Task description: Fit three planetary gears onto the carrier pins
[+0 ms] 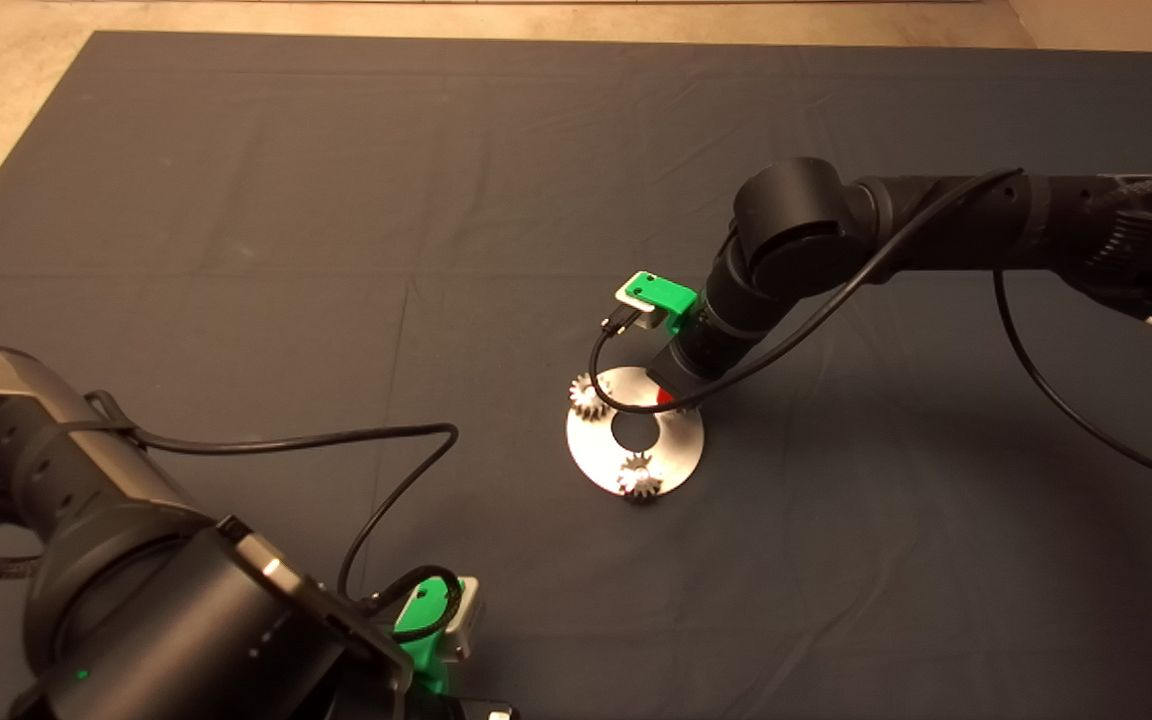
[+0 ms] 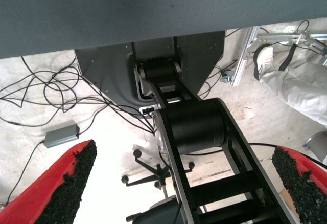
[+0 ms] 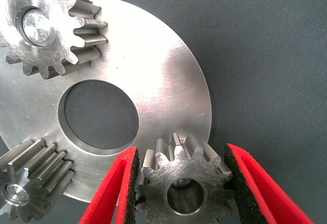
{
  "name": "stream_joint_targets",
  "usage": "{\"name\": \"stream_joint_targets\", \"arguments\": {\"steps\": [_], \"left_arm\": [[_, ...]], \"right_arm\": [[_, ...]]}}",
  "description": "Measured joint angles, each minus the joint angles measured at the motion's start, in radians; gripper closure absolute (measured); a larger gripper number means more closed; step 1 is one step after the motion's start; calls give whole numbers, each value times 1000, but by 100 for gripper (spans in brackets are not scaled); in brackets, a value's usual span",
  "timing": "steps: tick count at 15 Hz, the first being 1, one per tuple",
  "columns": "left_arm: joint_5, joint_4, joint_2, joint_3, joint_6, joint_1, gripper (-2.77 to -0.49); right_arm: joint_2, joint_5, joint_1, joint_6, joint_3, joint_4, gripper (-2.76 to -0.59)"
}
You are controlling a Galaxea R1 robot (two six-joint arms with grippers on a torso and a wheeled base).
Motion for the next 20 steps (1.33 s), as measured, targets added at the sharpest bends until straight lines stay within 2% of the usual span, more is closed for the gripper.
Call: {"name": "stream_joint_targets", "arguments": {"steps": [5, 7, 8, 11, 14, 20], "left_arm": [[0, 0, 0, -10, 14, 1, -248], [0, 0, 0, -16, 23, 14, -248], [0, 0, 0, -16, 28, 18, -248], [0, 0, 0, -26, 37, 27, -248], [0, 0, 0, -29, 45, 28, -248], [0, 0, 0, -41, 63, 34, -248]], "right_arm": [[0, -1, 0, 0, 3, -3, -107], [0, -1, -1, 0, 3, -7, -107], [0, -3, -2, 0, 6, -17, -108], [-2, -13, -12, 0, 42, -84, -108], [-14, -6, -14, 1, 50, -103, -108], [-25, -11, -14, 29, 50, -166, -108]]}}
